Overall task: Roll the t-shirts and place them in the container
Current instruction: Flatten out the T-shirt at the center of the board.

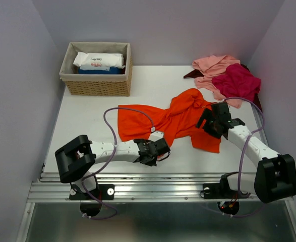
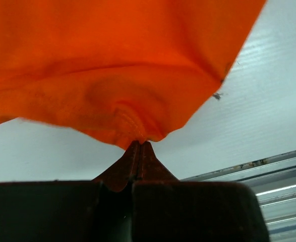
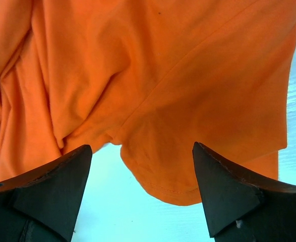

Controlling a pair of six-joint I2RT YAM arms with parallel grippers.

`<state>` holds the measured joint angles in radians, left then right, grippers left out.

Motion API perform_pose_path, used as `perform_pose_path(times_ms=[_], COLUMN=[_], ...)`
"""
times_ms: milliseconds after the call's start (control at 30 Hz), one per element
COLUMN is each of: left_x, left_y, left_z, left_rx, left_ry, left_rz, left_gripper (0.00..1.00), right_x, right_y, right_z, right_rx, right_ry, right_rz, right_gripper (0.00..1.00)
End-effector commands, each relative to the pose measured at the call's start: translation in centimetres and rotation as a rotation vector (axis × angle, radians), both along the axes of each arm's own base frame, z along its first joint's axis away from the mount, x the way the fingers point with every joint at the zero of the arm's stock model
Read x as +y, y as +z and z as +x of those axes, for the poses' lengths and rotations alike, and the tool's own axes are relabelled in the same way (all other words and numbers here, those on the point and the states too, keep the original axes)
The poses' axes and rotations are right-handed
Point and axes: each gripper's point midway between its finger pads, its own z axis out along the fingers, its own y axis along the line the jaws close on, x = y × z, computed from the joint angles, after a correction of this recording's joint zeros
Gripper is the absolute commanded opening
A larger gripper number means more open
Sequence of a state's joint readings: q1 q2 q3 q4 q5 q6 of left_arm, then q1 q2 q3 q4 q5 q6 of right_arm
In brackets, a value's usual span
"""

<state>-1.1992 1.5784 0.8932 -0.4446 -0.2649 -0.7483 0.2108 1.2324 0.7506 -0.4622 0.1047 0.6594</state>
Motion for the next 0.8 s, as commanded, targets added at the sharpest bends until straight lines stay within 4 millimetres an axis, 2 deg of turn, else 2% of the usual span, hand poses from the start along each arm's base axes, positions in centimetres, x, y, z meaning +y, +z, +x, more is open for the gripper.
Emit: perform_pose_path(times_ms=[0,33,67,100,133,200,233,333,467,633,767], left_x=[1.6,1.5,2.8,3.3,3.2,5.1,5.4,7.1,8.3,9.7,11.0], left_y=[5.4,6.4,6.8,7.7,9.9,11.0,12.3,13.5,13.9,12.9,13.1], left_z=[3.7,4.4,5.9,6.6,7.3,9.0,9.5,10.9,12.3,13.8,15.1], left_rx=[-0.134,-0.145,-0.148,-0.156,-0.178,-0.205,-0.224,-0.239,-0.236,-0.207,-0.223], left_ry=[0.118,0.140,0.200,0.221,0.239,0.312,0.325,0.388,0.447,0.500,0.536], left_rz=[-0.079,-0.137,-0.167,-0.213,-0.315,-0.374,-0.428,-0.477,-0.527,-0.518,-0.513], left_gripper=[0.00,0.00,0.00,0.00,0.00,0.00,0.00,0.00,0.00,0.00,0.00], right_x=[-0.7,-0.8,-0.8,-0.9,-0.8,-0.8,-0.7,-0.8,-1.2,-2.3,-3.8], right_y=[-0.5,-0.9,-0.7,-0.7,-0.7,-0.6,-0.5,-0.3,-0.9,-2.0,-1.7], right_z=[-0.1,-0.4,-0.5,-0.6,-0.7,-0.8,-0.8,-1.0,-1.6,-3.0,-4.1], right_rx=[-0.007,0.000,-0.009,-0.009,-0.008,-0.012,-0.014,-0.015,0.007,0.037,0.038], right_ry=[-0.020,-0.021,-0.023,-0.025,-0.025,-0.025,-0.025,-0.031,-0.058,-0.127,-0.208], right_rz=[-0.038,-0.041,-0.038,-0.038,-0.034,-0.028,-0.021,-0.021,-0.020,0.026,0.049], right_gripper=[0.87,0.88,0.88,0.88,0.88,0.88,0.88,0.88,0.88,0.88,0.88])
